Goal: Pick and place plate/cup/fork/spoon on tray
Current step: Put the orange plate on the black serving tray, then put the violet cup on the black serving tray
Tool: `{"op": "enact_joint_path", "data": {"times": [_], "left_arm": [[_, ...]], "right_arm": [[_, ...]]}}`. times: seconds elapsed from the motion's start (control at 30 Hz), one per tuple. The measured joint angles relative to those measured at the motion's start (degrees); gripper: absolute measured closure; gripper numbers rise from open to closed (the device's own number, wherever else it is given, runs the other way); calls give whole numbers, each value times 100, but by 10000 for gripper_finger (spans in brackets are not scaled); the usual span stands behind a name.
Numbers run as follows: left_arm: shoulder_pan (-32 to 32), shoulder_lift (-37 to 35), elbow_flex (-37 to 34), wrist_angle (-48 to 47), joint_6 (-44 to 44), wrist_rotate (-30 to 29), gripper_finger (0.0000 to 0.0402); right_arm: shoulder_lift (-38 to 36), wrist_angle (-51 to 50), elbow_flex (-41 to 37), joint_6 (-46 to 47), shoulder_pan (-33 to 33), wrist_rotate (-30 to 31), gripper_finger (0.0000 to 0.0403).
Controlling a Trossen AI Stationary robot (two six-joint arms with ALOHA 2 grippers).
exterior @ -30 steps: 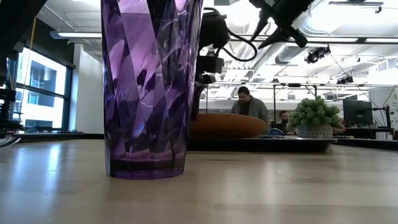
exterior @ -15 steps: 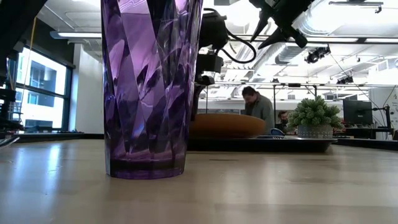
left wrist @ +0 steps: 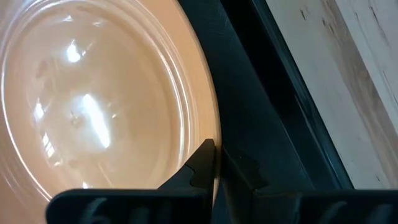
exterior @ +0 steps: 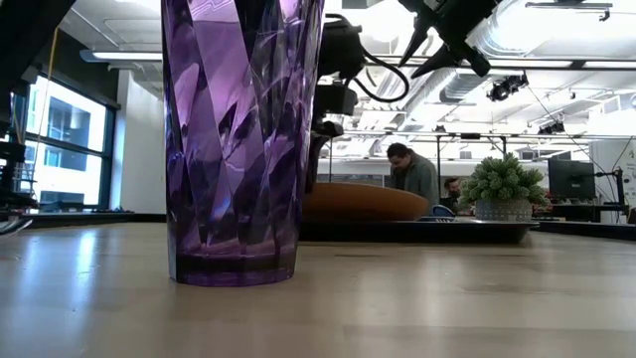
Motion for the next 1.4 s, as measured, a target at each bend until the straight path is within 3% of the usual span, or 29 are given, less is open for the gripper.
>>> {"op": "enact_joint_path", "data": {"times": [0.63, 0.83, 1.1, 1.4], "left_arm": [[-2, -4, 0, 28, 1, 0, 385], [-4, -26, -2, -24, -563, -135, 385], [-4, -504, -4, -244, -912, -288, 385], [-1, -1579, -2, -436, -1552, -754, 385]], "right_arm": [[0, 2, 0, -4, 0, -90, 273], [0, 21, 0, 11, 0, -141, 273], [0, 290, 0, -142, 13, -417, 273], [2, 1060, 0, -673, 318, -691, 273]]}}
